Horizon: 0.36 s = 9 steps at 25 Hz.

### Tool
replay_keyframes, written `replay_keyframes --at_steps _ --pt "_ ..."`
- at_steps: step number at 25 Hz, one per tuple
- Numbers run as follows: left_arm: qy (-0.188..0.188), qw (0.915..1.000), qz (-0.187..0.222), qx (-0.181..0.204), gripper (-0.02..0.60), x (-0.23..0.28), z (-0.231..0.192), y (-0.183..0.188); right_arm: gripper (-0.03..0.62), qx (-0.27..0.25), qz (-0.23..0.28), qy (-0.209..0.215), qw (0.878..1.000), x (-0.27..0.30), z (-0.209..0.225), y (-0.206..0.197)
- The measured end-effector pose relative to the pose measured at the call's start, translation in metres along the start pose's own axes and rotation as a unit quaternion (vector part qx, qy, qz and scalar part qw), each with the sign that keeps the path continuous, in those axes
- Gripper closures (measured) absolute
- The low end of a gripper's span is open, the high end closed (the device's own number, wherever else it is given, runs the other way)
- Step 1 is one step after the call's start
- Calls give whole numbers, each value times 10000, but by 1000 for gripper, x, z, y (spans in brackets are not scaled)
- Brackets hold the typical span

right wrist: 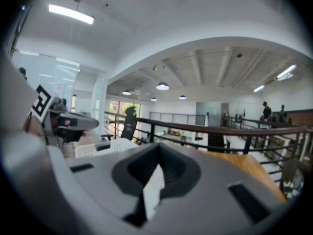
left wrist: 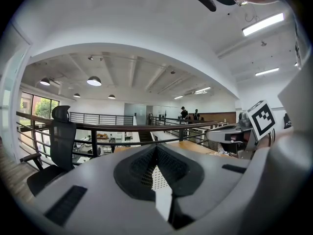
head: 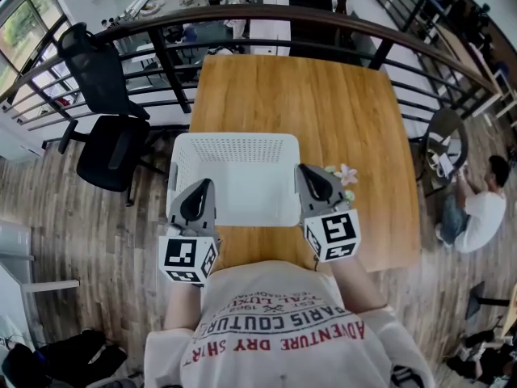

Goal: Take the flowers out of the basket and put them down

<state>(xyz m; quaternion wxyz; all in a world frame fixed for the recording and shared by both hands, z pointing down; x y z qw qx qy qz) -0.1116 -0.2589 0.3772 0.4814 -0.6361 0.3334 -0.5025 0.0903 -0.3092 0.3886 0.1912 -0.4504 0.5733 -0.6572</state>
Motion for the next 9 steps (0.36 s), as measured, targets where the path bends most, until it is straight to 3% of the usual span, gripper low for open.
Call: replay_keyframes --at_steps 9 --pt "-72 10000 4 -15 557 2 8 0 566 -85 69 87 9999 -2 -3 7"
Point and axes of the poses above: the fingertips, and each gripper's own axes: x forward along the fingers, z to its right, y out of its top, the point moved 2 cm from there along -x, backward along the fingers, and after that the axes turned 10 degrees about -z, right-handed, at the moved point
